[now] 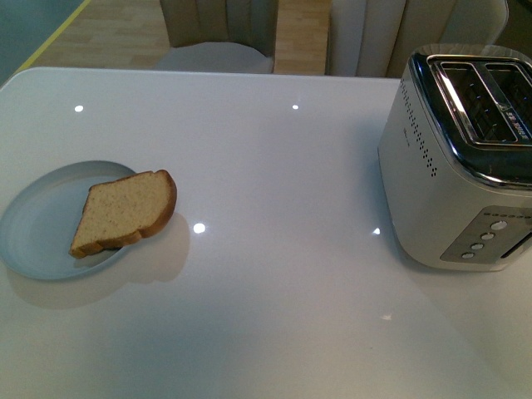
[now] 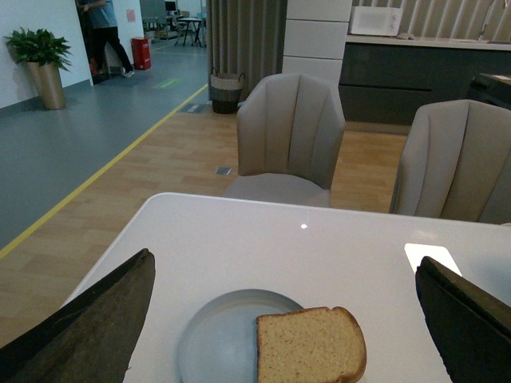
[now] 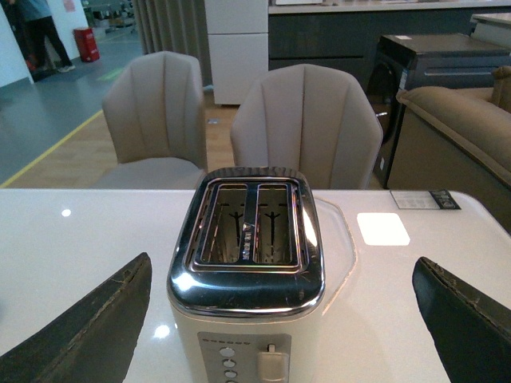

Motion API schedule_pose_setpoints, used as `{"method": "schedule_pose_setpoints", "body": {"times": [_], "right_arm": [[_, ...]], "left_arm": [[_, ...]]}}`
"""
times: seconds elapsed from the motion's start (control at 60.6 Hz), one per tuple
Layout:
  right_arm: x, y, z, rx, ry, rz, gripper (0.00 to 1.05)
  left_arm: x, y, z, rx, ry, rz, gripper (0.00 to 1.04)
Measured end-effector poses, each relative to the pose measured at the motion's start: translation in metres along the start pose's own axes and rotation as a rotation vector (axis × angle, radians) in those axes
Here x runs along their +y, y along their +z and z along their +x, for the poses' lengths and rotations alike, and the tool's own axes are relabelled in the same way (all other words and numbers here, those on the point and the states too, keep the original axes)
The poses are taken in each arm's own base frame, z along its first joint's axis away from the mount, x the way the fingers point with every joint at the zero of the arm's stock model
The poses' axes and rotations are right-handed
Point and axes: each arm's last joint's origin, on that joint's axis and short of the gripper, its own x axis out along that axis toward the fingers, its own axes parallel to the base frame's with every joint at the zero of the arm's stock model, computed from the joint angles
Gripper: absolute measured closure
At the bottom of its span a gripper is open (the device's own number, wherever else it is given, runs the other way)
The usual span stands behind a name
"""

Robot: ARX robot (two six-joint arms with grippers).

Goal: Left arm holds plate, right arm toasts bread

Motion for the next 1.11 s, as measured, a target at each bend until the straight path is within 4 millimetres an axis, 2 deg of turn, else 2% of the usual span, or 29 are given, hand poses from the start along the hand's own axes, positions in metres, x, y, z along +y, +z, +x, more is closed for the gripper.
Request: {"method": "schedule_pose_setpoints", "body": {"times": [0.561, 0.578, 0.644, 0.693, 0.743, 0.842, 0.99, 1.106], "right_arm": [[0.0, 0.0, 0.0, 0.0, 0.0, 0.0, 0.09], [0.0, 0.0, 0.0, 0.0, 0.0, 0.0, 0.09], [0.0, 0.0, 0.0, 0.0, 0.003, 0.0, 0.09], [0.0, 0.0, 0.0, 0.0, 0.001, 0.0, 0.09], [0.0, 0.0, 0.0, 0.0, 0.0, 0.0, 0.09], [0.0, 0.0, 0.0, 0.0, 0.0, 0.0, 0.09], [0.0, 0.0, 0.0, 0.0, 0.0, 0.0, 0.09], [0.0, 0.0, 0.0, 0.0, 0.0, 0.0, 0.09]], "left_arm": [[0.0, 0.0, 0.0, 0.001, -0.001, -0.001, 0.07], [0.0, -0.001, 0.0, 0.029, -0.026, -0.026, 0.07], [0.001, -0.002, 0.001, 0.367, -0.184, -0.318, 0.07], [0.002, -0.006, 0.003, 0.493, -0.194, -0.493, 0.07], [0.002, -0.009, 0.005, 0.543, -0.209, -0.567, 0.07], [0.005, -0.005, 0.017, 0.563, -0.217, -0.641, 0.07], [0.027, 0.003, 0.057, 0.543, -0.154, -0.642, 0.07], [0.048, -0.008, 0.093, 0.588, -0.08, -0.624, 0.07]]}}
